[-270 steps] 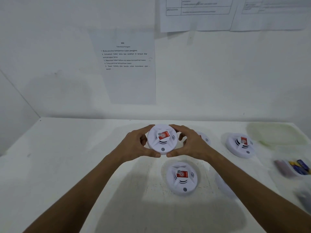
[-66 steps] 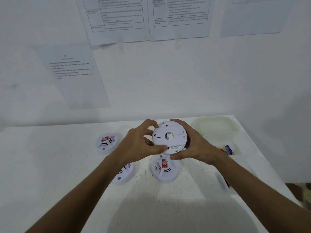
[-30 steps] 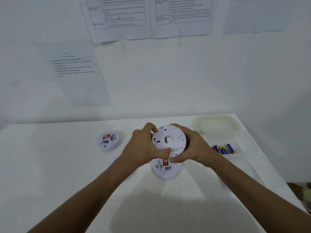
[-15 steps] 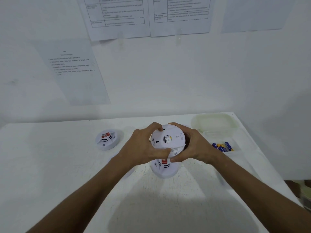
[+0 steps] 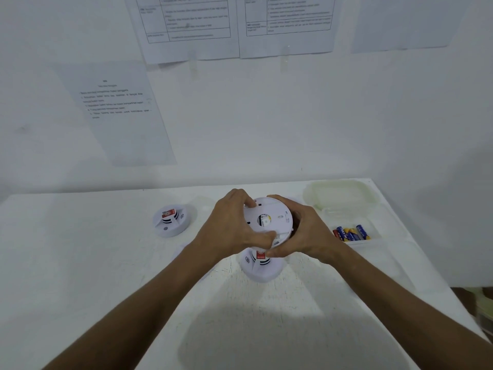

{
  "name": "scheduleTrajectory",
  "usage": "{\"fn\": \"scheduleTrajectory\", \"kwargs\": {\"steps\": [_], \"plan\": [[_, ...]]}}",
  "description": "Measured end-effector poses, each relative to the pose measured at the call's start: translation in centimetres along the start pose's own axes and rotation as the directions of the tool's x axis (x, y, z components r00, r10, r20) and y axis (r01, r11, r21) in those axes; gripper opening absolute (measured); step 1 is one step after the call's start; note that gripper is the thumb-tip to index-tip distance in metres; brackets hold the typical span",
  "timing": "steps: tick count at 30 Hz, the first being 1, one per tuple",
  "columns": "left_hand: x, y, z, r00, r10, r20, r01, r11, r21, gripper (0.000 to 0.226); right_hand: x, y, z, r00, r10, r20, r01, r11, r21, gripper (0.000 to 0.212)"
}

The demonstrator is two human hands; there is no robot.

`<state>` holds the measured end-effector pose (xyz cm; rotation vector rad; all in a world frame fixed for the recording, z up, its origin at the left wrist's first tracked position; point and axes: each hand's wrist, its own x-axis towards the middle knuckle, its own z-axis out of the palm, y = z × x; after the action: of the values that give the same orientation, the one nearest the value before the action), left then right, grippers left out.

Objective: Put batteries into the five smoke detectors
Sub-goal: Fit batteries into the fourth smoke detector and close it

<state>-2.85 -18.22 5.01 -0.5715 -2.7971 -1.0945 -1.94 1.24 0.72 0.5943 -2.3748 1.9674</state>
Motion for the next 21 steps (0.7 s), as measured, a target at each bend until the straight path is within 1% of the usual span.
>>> {"fn": "scheduleTrajectory", "kwargs": {"steps": [3, 6, 8, 11, 15, 18, 21], "plan": [[-0.2, -0.1, 0.4, 1.000, -0.025, 0.003, 0.025, 1.000, 0.009, 0.075, -0.2, 0.1, 0.2, 1.000, 0.015, -0.010, -0.015, 0.999, -0.029, 0.092], [-0.3, -0.2, 0.6, 0.998, -0.061, 0.025, 0.062, 0.997, -0.036, 0.073, -0.3, 0.0, 0.1, 1.000, 0.029, 0.001, -0.029, 0.999, -0.040, 0.092], [-0.3, -0.5, 0.2, 0.995, -0.052, 0.081, 0.060, 0.993, -0.098, 0.069, -0.2, -0.3, -0.4, 0.999, 0.028, 0.034, -0.026, 0.999, -0.041, 0.087], [-0.4, -0.8, -1.3, 0.979, -0.014, 0.205, 0.053, 0.981, -0.188, 0.062, -0.2, -0.6, -1.4, 0.996, 0.009, 0.083, -0.007, 1.000, -0.026, 0.084], [-0.4, -0.5, -2.5, 0.964, -0.006, 0.264, 0.053, 0.984, -0.170, 0.061, 0.0, -0.2, -1.7, 0.994, 0.017, 0.109, -0.012, 0.999, -0.041, 0.088], [-0.2, -0.4, -2.9, 0.955, -0.003, 0.298, 0.041, 0.992, -0.123, 0.060, -0.1, 0.1, -2.0, 0.995, 0.011, 0.103, -0.007, 0.999, -0.042, 0.091], [-0.2, -0.4, -2.8, 0.954, -0.031, 0.297, 0.074, 0.988, -0.134, 0.056, -0.4, 0.0, -1.9, 0.993, 0.010, 0.115, -0.007, 1.000, -0.026, 0.091]]}}
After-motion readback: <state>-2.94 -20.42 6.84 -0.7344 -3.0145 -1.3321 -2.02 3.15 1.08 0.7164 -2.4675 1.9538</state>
